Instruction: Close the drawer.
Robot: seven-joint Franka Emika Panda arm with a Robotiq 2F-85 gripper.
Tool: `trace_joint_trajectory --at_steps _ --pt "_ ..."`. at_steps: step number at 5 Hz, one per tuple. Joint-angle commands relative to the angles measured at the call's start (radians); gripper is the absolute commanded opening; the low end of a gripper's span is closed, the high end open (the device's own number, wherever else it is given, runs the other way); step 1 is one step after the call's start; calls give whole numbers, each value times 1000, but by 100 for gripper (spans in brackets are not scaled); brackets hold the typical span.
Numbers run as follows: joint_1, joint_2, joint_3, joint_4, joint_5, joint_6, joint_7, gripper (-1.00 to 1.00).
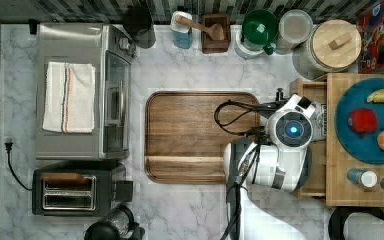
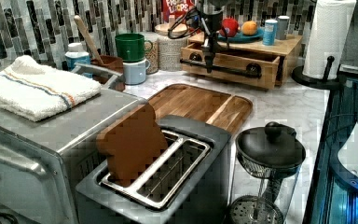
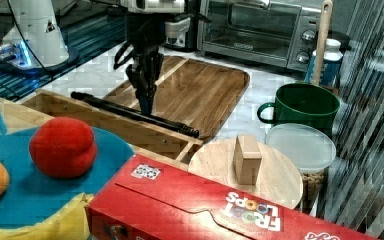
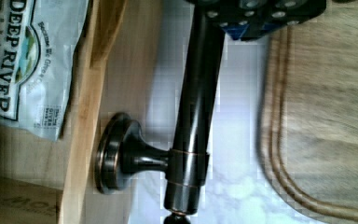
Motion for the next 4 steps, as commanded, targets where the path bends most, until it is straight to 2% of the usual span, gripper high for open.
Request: trace_joint_trajectory --at_steps 1,2,3,4 --pt "-155 48 -133 256 17 -10 -223 -100" --pt "-193 111 -128 339 51 -9 -321 -100" --pt "-181 114 -141 349 46 -23 -294 -100" --pt "-137 91 -166 327 -2 -53 -198 -100"
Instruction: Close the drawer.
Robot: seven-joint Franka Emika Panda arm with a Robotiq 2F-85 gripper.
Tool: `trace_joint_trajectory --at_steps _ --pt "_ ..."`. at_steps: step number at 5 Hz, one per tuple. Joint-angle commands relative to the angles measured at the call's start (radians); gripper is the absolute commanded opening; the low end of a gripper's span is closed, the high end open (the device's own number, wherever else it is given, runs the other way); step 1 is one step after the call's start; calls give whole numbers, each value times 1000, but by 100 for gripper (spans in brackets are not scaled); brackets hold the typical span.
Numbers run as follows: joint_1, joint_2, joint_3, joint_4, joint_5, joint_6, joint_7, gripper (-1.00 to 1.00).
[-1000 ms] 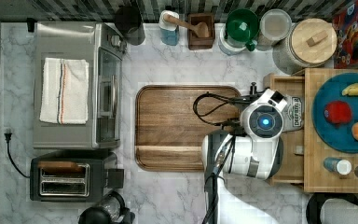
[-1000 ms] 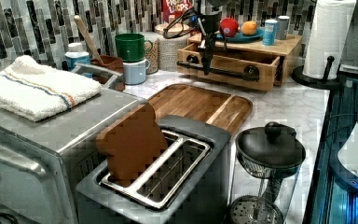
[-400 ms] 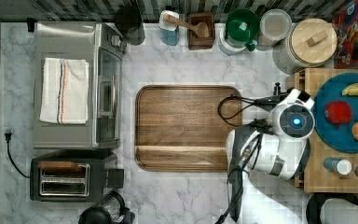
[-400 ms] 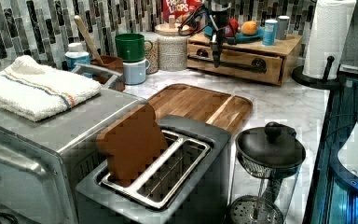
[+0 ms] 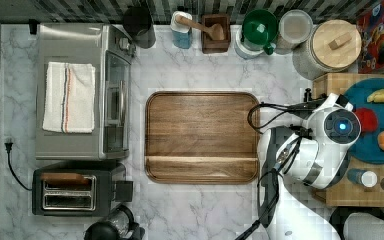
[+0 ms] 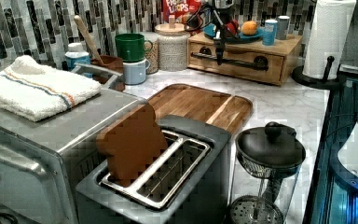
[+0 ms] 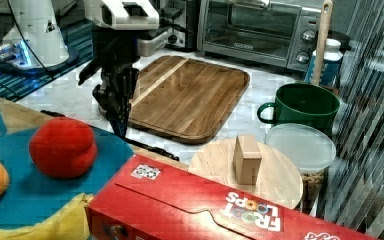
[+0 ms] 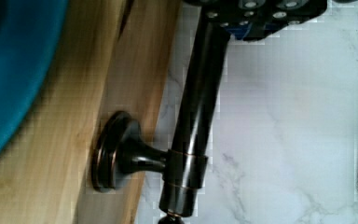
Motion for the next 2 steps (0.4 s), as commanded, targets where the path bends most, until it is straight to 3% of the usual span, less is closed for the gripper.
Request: trace_joint_trajectory --at_steps 1,2 --pt "-43 -28 -115 149 -125 27 86 -100" --pt "-46 -28 -112 149 -127 27 88 -100"
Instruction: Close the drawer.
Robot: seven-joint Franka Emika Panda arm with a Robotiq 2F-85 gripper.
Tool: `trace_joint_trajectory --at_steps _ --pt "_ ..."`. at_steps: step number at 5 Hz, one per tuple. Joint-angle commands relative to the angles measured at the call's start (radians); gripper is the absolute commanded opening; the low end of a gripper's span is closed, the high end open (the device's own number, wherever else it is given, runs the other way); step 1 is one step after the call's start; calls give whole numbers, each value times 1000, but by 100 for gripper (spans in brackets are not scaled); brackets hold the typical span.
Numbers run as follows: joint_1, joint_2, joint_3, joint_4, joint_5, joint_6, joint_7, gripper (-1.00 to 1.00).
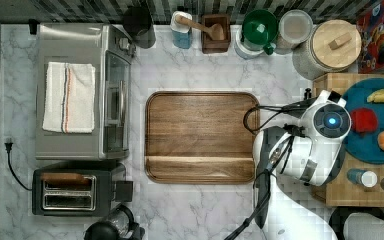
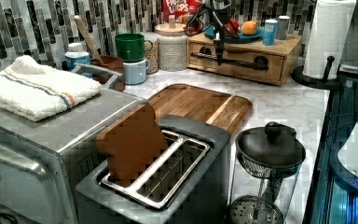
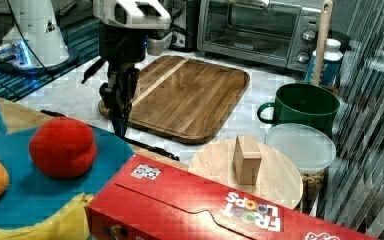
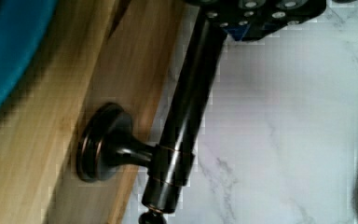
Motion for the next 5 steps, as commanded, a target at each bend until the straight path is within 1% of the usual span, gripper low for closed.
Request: trace_joint_trajectory --at_steps 1,5 --pt "-69 -31 -111 147 -28 42 68 -100" --pt "-46 -28 -136 146 -17 43 60 -100"
